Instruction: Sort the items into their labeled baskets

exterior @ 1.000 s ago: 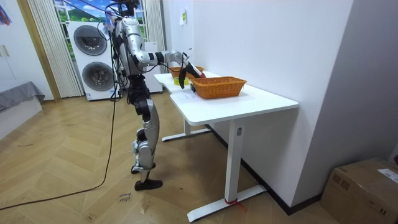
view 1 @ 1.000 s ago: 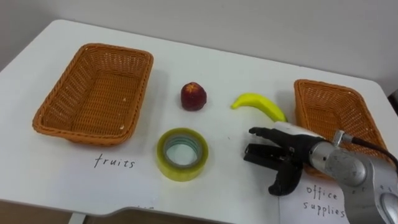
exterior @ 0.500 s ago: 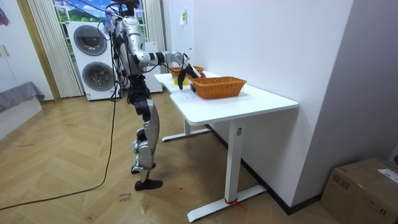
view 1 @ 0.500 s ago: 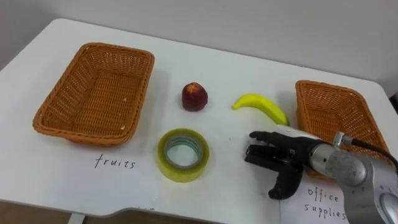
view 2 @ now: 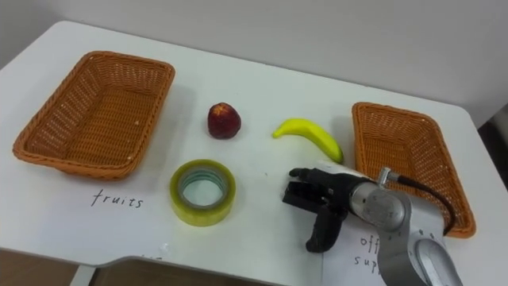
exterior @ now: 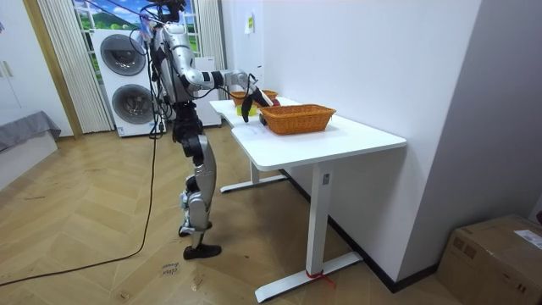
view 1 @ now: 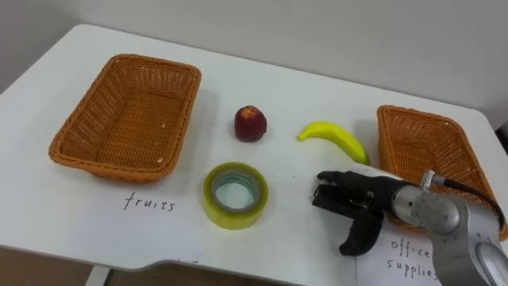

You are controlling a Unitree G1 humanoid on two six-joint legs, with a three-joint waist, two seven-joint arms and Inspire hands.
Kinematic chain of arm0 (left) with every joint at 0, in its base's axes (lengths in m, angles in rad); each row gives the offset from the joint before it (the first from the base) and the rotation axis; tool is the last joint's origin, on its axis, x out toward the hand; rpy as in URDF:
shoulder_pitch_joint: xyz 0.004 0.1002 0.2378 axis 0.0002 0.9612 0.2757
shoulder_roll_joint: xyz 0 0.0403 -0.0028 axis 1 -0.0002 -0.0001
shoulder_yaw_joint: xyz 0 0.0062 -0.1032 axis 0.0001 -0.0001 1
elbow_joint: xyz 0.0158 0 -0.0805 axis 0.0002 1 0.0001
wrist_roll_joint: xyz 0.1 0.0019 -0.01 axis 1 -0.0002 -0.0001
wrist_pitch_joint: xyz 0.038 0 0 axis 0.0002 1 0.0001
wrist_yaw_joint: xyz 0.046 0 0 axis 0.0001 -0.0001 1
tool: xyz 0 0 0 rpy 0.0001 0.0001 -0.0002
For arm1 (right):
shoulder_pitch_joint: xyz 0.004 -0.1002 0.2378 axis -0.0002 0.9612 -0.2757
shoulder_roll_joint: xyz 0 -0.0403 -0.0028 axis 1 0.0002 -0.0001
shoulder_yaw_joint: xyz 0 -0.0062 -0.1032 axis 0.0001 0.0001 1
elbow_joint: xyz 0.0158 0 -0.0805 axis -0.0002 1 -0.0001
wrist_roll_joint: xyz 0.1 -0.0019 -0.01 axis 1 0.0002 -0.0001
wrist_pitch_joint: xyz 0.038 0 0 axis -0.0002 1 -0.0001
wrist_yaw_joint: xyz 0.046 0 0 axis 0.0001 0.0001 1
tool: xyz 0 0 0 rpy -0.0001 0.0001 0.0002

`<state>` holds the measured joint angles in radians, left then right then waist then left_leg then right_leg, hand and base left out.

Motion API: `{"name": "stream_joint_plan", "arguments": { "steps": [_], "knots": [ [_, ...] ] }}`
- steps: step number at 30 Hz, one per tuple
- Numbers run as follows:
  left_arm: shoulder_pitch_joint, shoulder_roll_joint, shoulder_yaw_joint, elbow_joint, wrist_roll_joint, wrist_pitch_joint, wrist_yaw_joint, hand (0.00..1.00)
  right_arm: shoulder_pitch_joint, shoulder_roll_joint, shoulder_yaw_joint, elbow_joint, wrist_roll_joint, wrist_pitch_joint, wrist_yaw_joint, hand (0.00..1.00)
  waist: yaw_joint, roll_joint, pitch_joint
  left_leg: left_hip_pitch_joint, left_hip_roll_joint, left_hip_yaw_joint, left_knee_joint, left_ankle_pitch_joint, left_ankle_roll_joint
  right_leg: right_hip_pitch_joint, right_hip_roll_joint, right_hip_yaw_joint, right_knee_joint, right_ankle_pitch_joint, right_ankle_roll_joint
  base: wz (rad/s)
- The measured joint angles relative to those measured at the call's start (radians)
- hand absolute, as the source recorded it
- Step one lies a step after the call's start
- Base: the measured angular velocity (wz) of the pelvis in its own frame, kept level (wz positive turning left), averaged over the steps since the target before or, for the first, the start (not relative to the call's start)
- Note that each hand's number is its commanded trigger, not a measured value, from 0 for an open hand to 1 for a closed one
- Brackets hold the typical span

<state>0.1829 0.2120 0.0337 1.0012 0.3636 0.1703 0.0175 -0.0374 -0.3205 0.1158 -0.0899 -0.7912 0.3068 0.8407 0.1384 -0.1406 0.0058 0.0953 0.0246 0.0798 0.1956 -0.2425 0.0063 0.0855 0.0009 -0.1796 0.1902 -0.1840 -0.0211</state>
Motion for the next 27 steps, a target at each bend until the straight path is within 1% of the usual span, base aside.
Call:
{"name": "stream_joint_plan", "arguments": {
  "steps": [2, 3, 4, 5, 9, 12, 18, 21, 27],
  "knots": [
    [-0.002, 0.000, 0.000, 0.000, 0.000, 0.000, 0.000, 0.00, 0.000, 0.000, 0.000, 0.000, 0.000, 0.000, -0.001, 0.00, 0.000, 0.000, 0.0000, 0.000, 0.000, 0.000, 0.000, 0.000, 0.000, 0.000, 0.000, 0.000, 0.000, 0.000, 0.000, 0.00],
    [-0.003, 0.000, 0.000, 0.000, 0.000, 0.000, 0.000, 0.00, -0.001, 0.000, 0.000, 0.001, 0.001, 0.000, -0.001, 0.31, 0.002, 0.000, 0.0000, 0.000, 0.000, 0.000, 0.000, 0.000, 0.000, 0.000, 0.000, 0.000, 0.000, 0.000, 0.000, 0.00],
    [-0.005, 0.000, 0.000, 0.000, 0.000, 0.001, 0.000, 0.00, -0.002, 0.000, 0.000, 0.003, 0.001, 0.000, -0.001, 0.84, 0.003, 0.000, 0.0000, 0.000, 0.000, 0.000, 0.001, 0.000, 0.000, -0.001, 0.000, 0.000, 0.000, 0.000, 0.000, 0.00],
    [-0.006, 0.000, 0.000, 0.000, 0.000, 0.002, 0.000, 0.00, -0.003, 0.000, 0.001, 0.004, 0.001, 0.000, -0.001, 1.00, 0.003, 0.000, 0.0000, 0.000, 0.000, 0.000, 0.001, 0.000, 0.000, -0.001, 0.000, 0.000, 0.000, 0.000, 0.000, 0.00],
    [-0.014, 0.000, 0.000, 0.000, 0.000, 0.003, 0.000, 0.00, -0.010, 0.000, 0.002, 0.011, 0.000, -0.001, -0.033, 1.00, 0.003, 0.000, 0.0000, 0.000, 0.000, 0.000, 0.001, 0.000, 0.000, -0.001, 0.000, 0.000, 0.000, 0.000, 0.000, 0.00],
    [-0.018, 0.000, 0.000, 0.000, 0.000, 0.003, 0.000, 0.00, -0.058, -0.001, 0.001, 0.049, -0.006, 0.001, -0.058, 1.00, 0.003, 0.000, 0.0000, 0.001, 0.000, 0.000, 0.002, 0.000, 0.000, -0.001, 0.000, -0.001, 0.000, 0.000, 0.000, 0.00],
    [-0.021, 0.000, 0.000, 0.000, 0.000, 0.005, 0.000, 0.00, -0.072, -0.001, 0.002, 0.069, -0.017, 0.001, -0.091, 1.00, 0.005, 0.000, -0.0002, 0.001, 0.000, -0.002, 0.001, 0.000, 0.000, -0.001, 0.000, -0.003, -0.002, 0.000, 0.000, 0.00],
    [-0.023, 0.000, 0.000, 0.001, 0.000, 0.005, 0.000, 0.00, -0.079, 0.000, 0.007, 0.078, -0.004, 0.011, -0.084, 1.00, 0.004, 0.000, -0.0003, 0.001, 0.000, -0.002, 0.000, 0.000, 0.000, -0.001, 0.000, -0.006, -0.003, 0.000, 0.000, 0.00],
    [-0.028, 0.000, 0.000, 0.002, 0.000, 0.005, 0.000, 0.00, -0.079, 0.000, 0.010, 0.078, 0.008, 0.013, -0.083, 1.00, 0.004, 0.000, -0.0004, 0.001, 0.001, -0.002, 0.000, 0.000, 0.000, -0.001, 0.000, -0.010, -0.003, 0.000, 0.000, 0.00]
  ]
}}
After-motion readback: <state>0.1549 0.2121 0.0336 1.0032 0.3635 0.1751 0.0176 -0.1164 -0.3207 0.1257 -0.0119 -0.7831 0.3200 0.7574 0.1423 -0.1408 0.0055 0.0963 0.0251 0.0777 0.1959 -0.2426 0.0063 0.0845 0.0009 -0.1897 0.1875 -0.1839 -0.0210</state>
